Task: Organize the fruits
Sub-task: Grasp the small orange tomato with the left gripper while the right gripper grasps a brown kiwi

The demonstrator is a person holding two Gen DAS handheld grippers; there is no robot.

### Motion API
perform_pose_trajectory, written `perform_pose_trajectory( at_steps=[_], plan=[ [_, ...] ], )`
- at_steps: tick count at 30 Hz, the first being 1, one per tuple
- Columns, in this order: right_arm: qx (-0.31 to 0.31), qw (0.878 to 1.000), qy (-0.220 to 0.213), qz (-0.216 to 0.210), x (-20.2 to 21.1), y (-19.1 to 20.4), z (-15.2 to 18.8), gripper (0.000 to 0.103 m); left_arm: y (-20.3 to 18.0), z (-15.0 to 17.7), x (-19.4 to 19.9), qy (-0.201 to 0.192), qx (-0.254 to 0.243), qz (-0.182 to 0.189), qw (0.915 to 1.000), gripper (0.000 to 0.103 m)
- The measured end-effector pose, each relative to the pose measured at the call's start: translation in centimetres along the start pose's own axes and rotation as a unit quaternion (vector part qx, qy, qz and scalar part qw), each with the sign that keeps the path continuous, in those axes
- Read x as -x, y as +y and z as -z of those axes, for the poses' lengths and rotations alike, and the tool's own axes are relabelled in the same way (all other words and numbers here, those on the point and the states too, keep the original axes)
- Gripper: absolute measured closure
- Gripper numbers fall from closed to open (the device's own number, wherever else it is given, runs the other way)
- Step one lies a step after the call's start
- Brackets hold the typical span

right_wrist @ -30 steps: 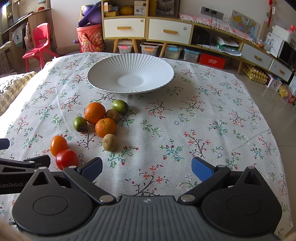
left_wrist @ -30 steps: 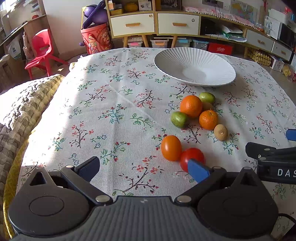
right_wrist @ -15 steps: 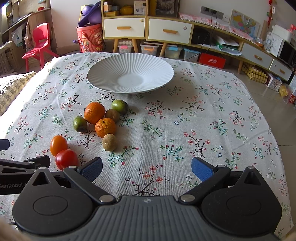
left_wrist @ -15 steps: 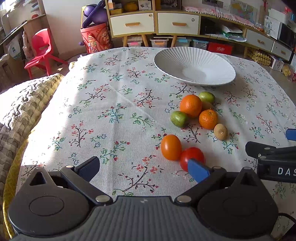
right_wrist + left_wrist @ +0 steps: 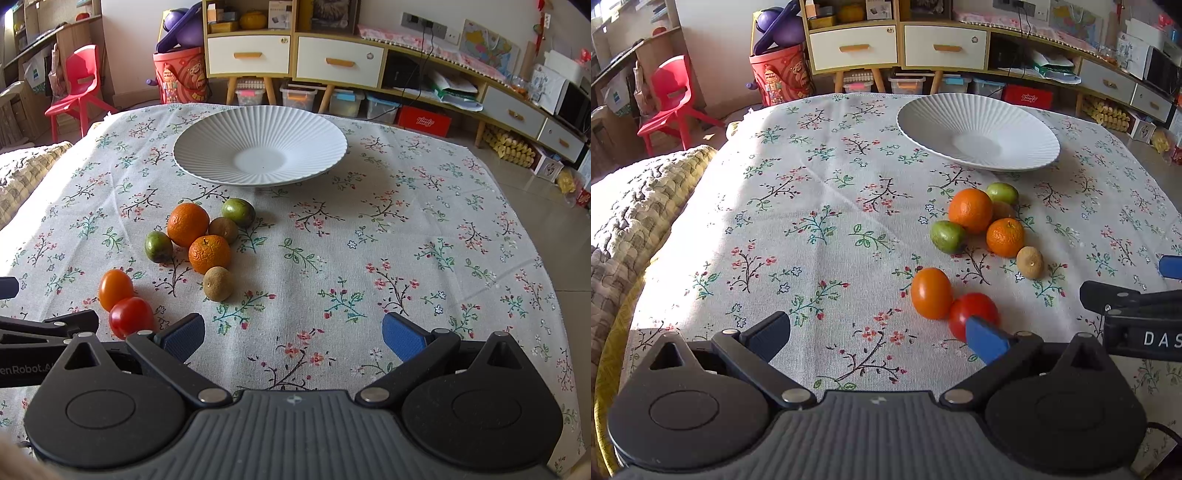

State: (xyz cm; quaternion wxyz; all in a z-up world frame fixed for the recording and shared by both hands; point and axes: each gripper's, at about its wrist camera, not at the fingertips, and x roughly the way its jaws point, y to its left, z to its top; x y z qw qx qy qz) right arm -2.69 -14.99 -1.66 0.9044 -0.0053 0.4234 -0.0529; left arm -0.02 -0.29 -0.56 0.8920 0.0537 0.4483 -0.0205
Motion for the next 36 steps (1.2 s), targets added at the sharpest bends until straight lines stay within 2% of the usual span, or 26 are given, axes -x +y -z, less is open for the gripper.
perform_pose_trajectory(
  at_steps=[6,9,13,17,20,22,23,27,29,36],
  plan=[
    [0.007,1.0,-0.005,-0.001,-0.3,-0.2,0.1,0.0,0.8,0.1,-0.3,-0.01,0.01,0.013,0.9998,0.011],
    [0.009,1.0,-0.01,-0.007,-0.5,-0.4,0.2,0.0,1.3,0.1,-0.8,0.003,0.014,0.026,0.9996,0.011],
    [0.009,0.999,0.01,-0.037,-1.2,-0.6,0.2,0.001,1.1,0.2,-1.1,0.001,-0.018,0.02,0.9996,0.011],
    [0.03,0.998,0.013,-0.051,-1.6,-0.1,0.4,0.001,1.6,0.2,-2.1,0.023,-0.018,0.047,0.9985,0.011],
    [0.03,0.996,0.027,-0.08,-1.9,0.0,0.4,0.004,1.9,0.4,-3.0,0.035,-0.017,0.056,0.9977,0.017],
    [0.031,0.995,0.033,-0.093,-2.0,0.1,0.5,0.006,2.1,0.6,-3.4,0.042,-0.013,0.064,0.997,0.027],
    [0.032,0.994,0.034,-0.097,-2.1,0.2,0.5,0.009,2.2,0.6,-3.6,0.042,-0.011,0.067,0.9968,0.028],
    [0.031,0.993,0.03,-0.114,-2.3,0.1,0.6,0.019,2.0,0.7,-3.5,0.025,-0.019,0.074,0.9967,0.034],
    [0.028,0.992,0.029,-0.122,-2.6,0.0,0.6,0.027,1.9,0.6,-3.6,0.018,-0.023,0.082,0.9962,0.037],
    [0.048,0.99,0.003,-0.13,-3.0,0.6,0.5,0.037,1.6,0.4,-3.8,-0.006,-0.029,0.114,0.993,0.056]
  ],
)
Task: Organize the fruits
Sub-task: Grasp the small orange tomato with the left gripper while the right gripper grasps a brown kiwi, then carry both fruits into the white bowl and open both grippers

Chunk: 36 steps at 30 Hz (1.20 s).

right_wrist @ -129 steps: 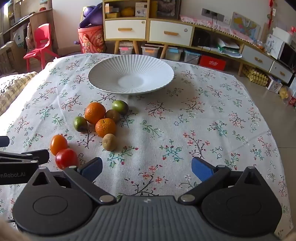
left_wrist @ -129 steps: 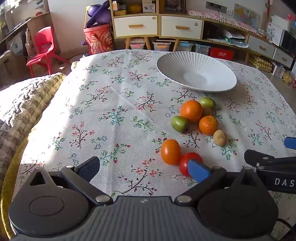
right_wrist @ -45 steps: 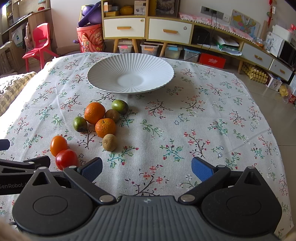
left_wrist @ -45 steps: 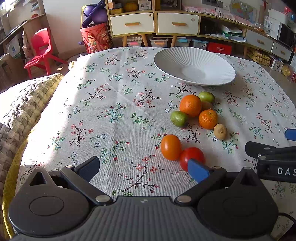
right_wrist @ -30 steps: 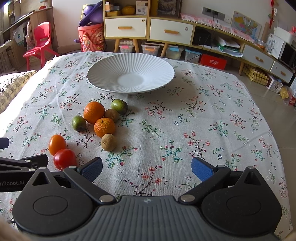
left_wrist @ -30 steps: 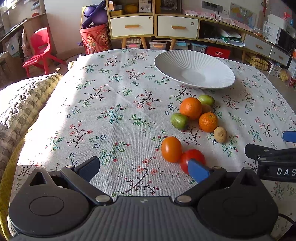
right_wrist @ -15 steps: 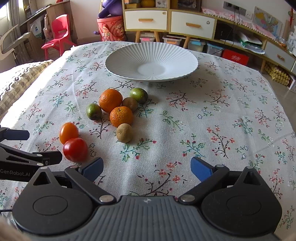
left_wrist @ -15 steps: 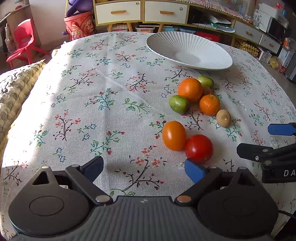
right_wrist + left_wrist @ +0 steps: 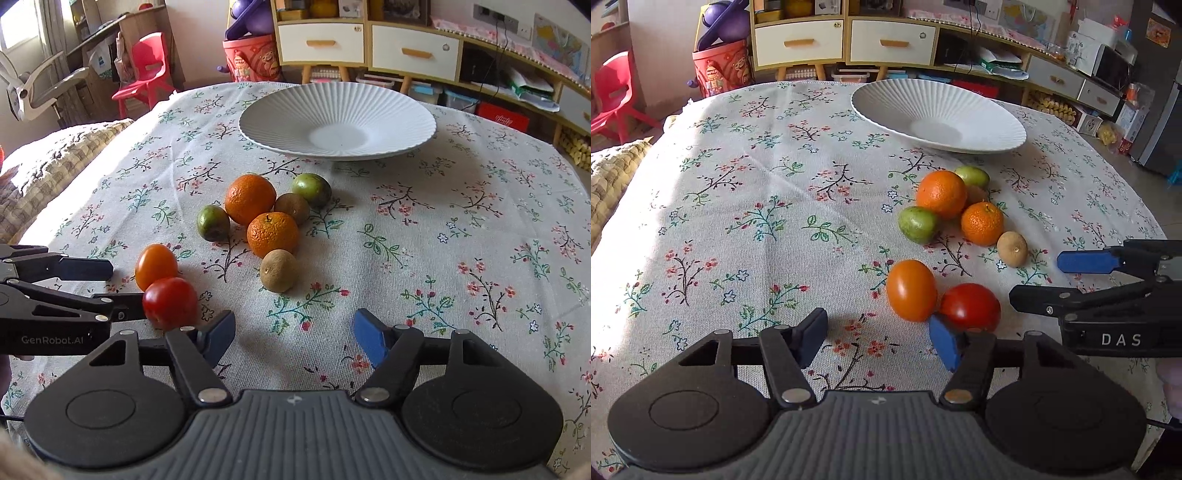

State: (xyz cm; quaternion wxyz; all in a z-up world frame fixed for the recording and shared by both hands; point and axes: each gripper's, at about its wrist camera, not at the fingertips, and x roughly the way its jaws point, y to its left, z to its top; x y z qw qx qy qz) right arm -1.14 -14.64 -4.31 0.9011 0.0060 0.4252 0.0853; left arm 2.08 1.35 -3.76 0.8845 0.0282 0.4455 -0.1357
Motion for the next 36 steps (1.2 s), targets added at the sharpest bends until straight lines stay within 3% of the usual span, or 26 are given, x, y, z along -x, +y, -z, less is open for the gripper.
perform_pose_trajectory(
  at_steps=[10,19,36],
  plan=[
    [0.031,0.999,-0.029,-0.003,-0.5,0.3,-0.3,0.062,0.0,-0.4,-0.4,-0.017,0.013,0.043,0.9988,0.088],
    [0.034,0.999,-0.041,-0.013,-0.9,0.4,-0.7,0.082,0.1,-0.5,-0.4,-0.026,0.023,0.041,0.9986,0.09],
    [0.023,0.999,-0.047,-0.016,0.5,0.4,-1.8,0.082,0.3,-1.3,0.2,-0.033,0.033,0.034,0.9983,0.092]
  ],
)
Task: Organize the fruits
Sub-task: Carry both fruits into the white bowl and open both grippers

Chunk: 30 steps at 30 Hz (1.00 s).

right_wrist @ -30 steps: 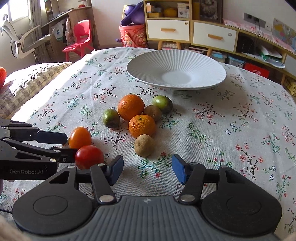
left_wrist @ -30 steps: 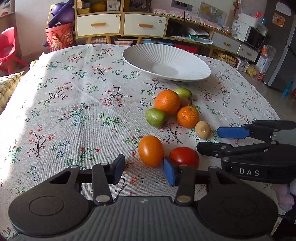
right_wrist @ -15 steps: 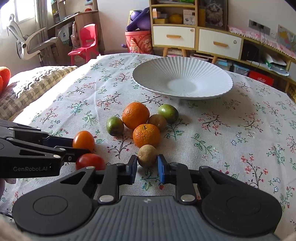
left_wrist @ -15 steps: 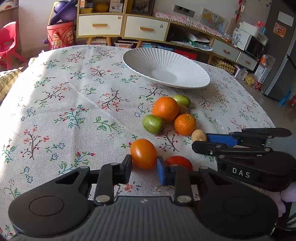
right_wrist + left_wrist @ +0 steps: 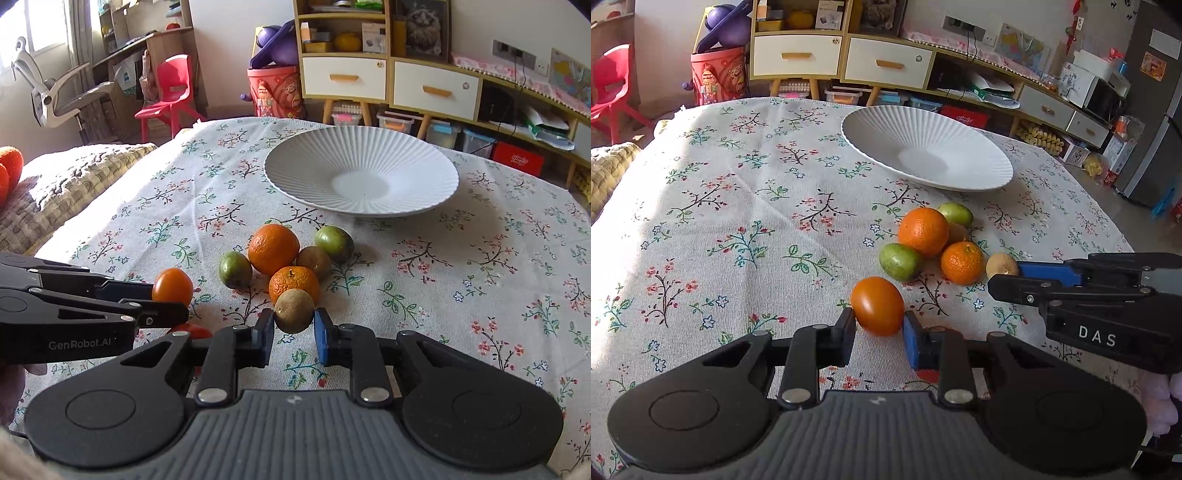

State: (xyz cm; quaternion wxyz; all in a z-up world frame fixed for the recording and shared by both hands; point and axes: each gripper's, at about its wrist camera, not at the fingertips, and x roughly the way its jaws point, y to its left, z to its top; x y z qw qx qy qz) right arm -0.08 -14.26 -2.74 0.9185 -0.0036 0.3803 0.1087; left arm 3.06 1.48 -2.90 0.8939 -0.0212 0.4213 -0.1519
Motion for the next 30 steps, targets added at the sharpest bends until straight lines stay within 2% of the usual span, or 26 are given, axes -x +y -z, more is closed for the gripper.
perform_pose_trajectory(
  at_steps=[10,16,23,27,30],
  plan=[
    [-0.009,1.0,-0.022,0.011,0.6,-0.9,-1.8,0.082,-0.3,-1.7,0.4,-0.015,0.014,0.004,0.9998,0.092],
    [-0.019,0.999,-0.035,0.019,0.3,-1.8,-3.5,0.082,-1.1,-3.8,0.5,-0.04,0.007,0.004,0.9992,0.092],
    [-0.038,0.998,-0.047,0.025,-0.6,-3.6,-5.2,0.082,-2.2,-6.2,-1.0,-0.049,-0.004,0.003,0.9988,0.092],
    [-0.049,0.998,-0.043,0.019,-1.5,-4.7,-6.0,0.082,-2.5,-7.4,-2.2,-0.051,-0.005,0.011,0.9987,0.092],
    [-0.055,0.997,-0.037,0.029,-2.4,-5.5,-6.4,0.082,-2.8,-8.3,-3.1,-0.054,-0.012,0.011,0.9984,0.092]
  ],
)
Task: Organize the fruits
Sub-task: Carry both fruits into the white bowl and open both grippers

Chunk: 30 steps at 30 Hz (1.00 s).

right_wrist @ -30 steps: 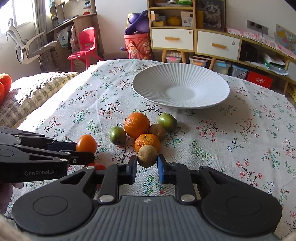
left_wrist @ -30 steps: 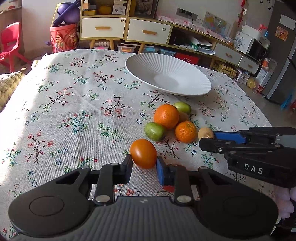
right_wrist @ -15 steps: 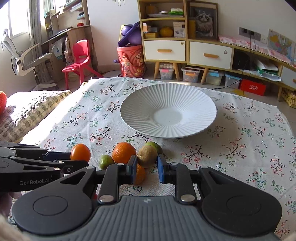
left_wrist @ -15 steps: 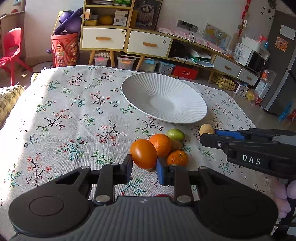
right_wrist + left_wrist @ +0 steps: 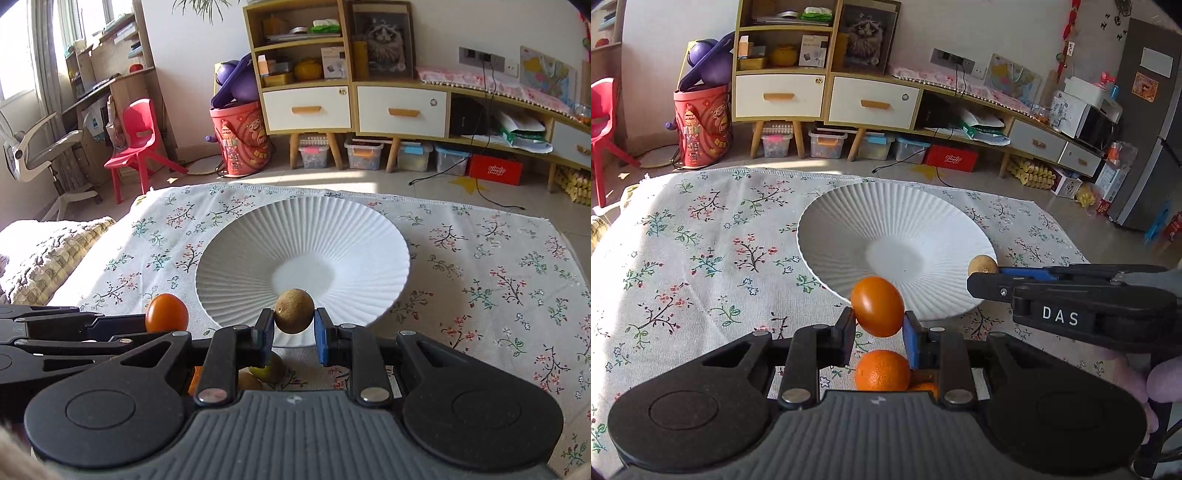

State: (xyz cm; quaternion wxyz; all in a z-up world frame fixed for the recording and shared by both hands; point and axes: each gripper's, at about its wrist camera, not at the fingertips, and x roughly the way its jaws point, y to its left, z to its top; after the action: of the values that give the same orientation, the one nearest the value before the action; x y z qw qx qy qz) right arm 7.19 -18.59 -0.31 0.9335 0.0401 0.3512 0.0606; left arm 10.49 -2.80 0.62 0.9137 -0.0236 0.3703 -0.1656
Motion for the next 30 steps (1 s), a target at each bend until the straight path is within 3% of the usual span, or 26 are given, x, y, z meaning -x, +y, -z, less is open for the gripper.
perform_pose_trajectory(
  at_steps=[17,30],
  plan=[
    [-0.014,0.999,0.044,-0.017,-5.0,-2.7,-1.8,0.082,-0.7,-3.4,-7.1,0.02,-0.05,-0.017,0.9984,0.092],
    [-0.016,0.998,0.051,-0.026,-5.3,-3.0,-2.1,0.082,-0.5,-3.9,-8.3,0.034,-0.065,-0.02,0.9971,0.091]
  ],
)
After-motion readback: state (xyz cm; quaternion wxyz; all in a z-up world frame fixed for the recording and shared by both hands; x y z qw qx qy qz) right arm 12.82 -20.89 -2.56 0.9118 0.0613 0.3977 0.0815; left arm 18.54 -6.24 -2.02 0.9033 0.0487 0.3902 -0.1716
